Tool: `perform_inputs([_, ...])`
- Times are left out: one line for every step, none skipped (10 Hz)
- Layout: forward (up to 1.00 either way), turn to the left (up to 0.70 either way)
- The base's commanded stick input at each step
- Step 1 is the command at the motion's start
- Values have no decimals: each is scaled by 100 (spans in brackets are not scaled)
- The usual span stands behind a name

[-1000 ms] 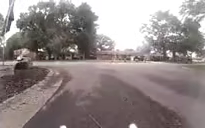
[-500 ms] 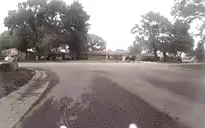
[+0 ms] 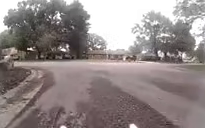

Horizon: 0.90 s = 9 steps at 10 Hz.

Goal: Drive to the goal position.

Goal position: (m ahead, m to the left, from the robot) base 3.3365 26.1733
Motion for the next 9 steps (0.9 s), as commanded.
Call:
perform_inputs([70,-9])
perform_inputs([70,-35])
perform_inputs([70,-35])
perform_inputs([70,0])
perform_inputs([70,0])
perform_inputs([70,0])
perform_inputs([70,0])
perform_inputs([70,0])
perform_inputs([70,0])
